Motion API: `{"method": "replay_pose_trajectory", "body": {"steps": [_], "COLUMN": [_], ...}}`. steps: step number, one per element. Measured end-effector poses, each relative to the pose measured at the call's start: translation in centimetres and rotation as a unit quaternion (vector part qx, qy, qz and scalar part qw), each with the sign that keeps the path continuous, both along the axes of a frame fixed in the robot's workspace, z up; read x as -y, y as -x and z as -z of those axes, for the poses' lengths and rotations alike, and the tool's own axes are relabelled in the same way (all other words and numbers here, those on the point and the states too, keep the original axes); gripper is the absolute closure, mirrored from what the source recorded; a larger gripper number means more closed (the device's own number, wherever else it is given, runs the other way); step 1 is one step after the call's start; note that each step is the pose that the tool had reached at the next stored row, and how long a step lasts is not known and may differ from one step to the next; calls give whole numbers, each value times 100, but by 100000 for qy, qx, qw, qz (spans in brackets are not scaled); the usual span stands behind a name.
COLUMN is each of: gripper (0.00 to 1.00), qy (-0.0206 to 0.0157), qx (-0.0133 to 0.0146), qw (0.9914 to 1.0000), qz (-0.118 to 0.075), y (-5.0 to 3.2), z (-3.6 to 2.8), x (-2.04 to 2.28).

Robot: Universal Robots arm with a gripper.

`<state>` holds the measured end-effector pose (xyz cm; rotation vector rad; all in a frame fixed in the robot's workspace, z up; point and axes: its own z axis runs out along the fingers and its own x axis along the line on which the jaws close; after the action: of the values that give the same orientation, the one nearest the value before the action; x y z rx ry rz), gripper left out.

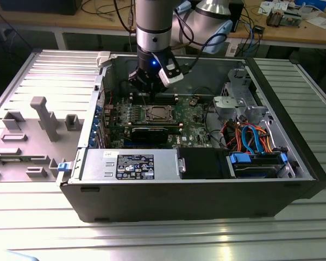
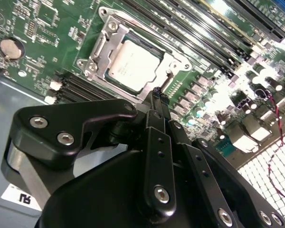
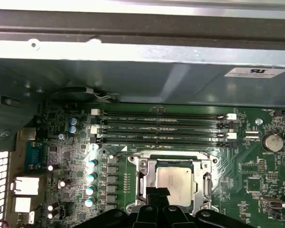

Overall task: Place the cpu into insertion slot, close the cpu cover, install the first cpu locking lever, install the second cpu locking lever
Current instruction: 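Install the first cpu locking lever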

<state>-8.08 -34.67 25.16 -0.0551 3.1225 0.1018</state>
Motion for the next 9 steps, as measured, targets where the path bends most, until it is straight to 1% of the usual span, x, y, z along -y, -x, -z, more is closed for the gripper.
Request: {"method": "replay_pose_trajectory", "body": {"steps": [2,4,9], "gripper": [89,89,89], "qy": [-4,1,0], "qx": [-6,-6,-1], "qw": [99999,99996,99994], "qz": [396,904,1097], "y": [34,42,43], "z": [1,1,1], "x": [-1,-1,0]}}
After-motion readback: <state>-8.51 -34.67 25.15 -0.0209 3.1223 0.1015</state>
